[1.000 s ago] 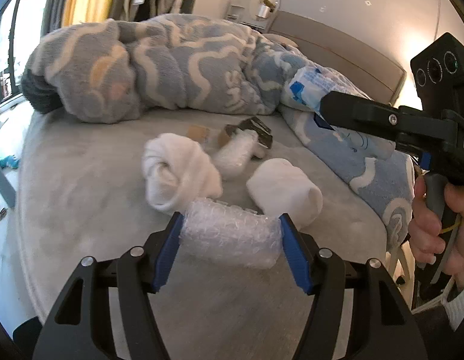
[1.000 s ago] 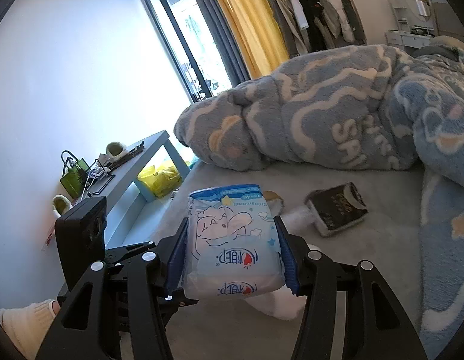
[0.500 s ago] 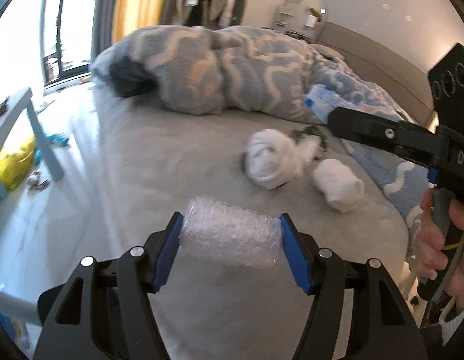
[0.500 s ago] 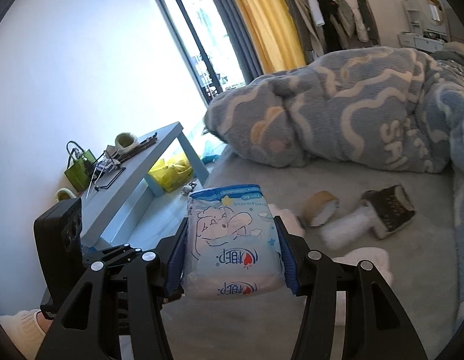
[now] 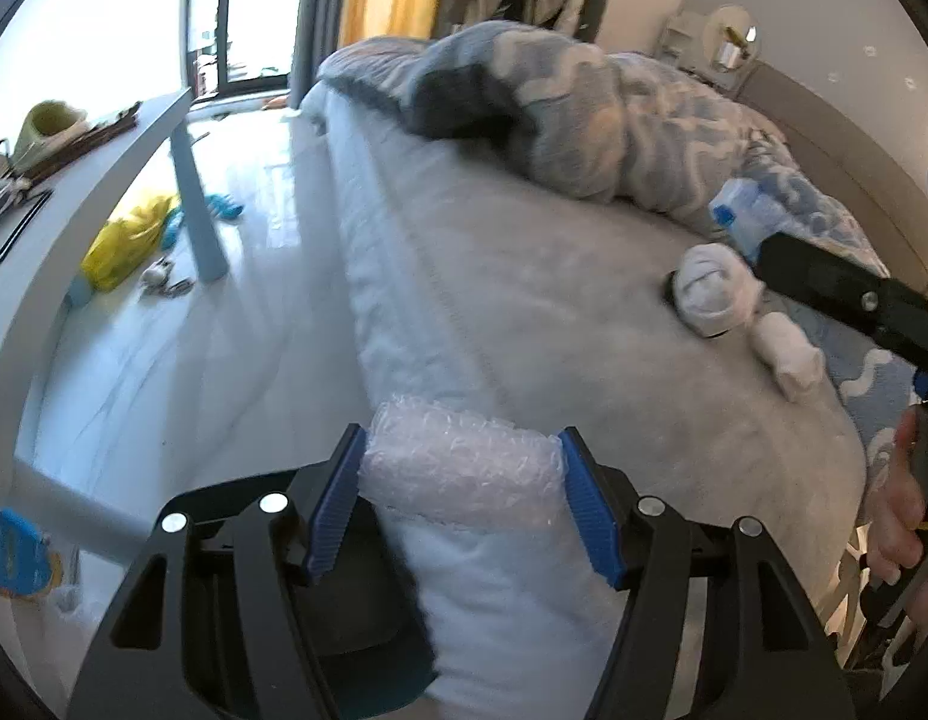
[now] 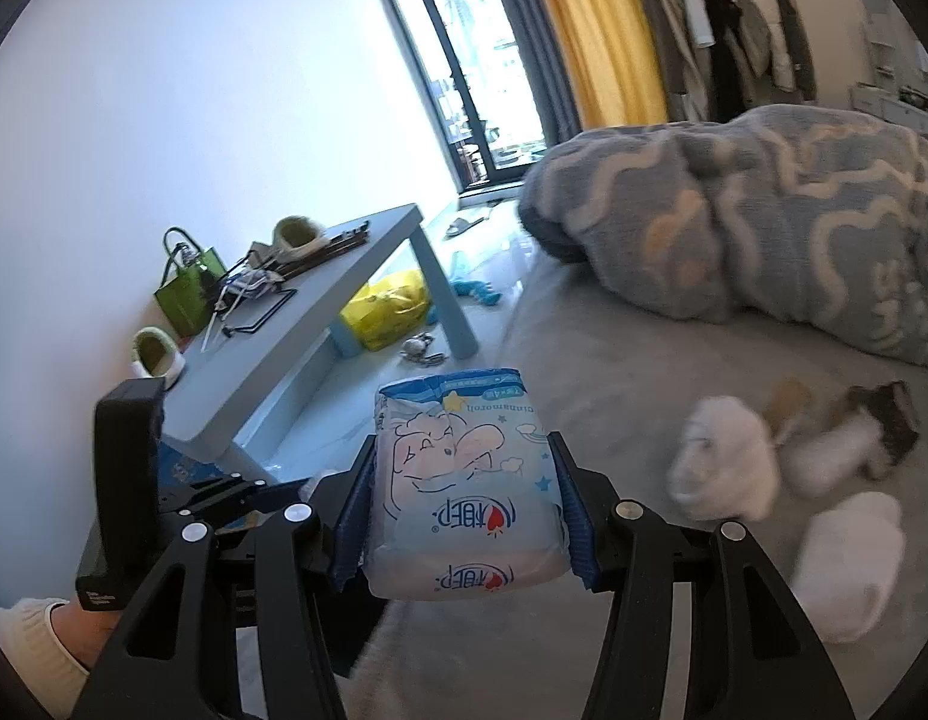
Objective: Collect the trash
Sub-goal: 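Carry the bubble-wrap roll and diaper pack over the black trash bin with both tools, then open the left tool over the bin while the right tool releases the diaper pack, then move both tools back toward the socks on the bed, then grasp the white sock with the right tool while the left tool grasps the knotted sock, then carry both socks over the black trash bin with both tools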
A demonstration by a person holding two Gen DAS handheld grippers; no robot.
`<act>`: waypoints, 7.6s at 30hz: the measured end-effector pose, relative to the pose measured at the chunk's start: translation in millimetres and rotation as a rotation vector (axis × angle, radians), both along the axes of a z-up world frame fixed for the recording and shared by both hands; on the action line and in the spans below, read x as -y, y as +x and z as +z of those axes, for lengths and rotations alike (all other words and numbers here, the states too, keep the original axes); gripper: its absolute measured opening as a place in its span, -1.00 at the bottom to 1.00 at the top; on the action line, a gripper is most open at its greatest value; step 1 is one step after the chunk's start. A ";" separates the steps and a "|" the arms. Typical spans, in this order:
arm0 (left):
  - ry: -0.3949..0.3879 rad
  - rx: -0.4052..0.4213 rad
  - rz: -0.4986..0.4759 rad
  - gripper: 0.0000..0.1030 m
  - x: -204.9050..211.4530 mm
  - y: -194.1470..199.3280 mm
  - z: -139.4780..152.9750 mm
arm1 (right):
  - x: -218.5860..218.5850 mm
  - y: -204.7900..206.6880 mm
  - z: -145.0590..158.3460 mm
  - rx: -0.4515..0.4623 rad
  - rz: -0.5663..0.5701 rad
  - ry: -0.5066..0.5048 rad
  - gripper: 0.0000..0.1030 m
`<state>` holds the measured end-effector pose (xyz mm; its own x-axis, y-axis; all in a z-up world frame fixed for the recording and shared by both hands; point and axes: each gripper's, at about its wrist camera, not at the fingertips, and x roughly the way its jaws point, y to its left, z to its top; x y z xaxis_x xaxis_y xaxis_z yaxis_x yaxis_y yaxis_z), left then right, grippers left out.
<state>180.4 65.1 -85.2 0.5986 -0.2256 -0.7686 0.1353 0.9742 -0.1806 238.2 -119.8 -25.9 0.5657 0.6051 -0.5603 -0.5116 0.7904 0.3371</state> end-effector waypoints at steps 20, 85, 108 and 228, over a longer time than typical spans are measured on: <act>0.020 -0.291 0.152 0.34 -108.4 -11.7 -57.7 | -130.3 -2.5 -23.1 -0.069 0.164 -0.067 0.06; -0.049 0.273 0.214 0.39 -133.7 -42.2 115.1 | -201.9 -43.0 -79.2 -0.070 0.325 -0.318 0.40; -0.067 0.265 0.089 0.52 -20.8 -9.3 106.7 | -51.8 -25.1 -40.8 0.003 0.078 -0.240 0.40; -0.095 0.113 -0.109 -0.18 90.4 36.0 47.7 | 118.2 4.2 -28.5 -0.060 -0.196 -0.068 -0.10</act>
<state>216.4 -25.3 -37.4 0.6478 -0.3622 -0.6702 0.2638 0.9320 -0.2487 242.4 -238.0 -54.4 0.6330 0.4466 -0.6323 -0.3267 0.8946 0.3048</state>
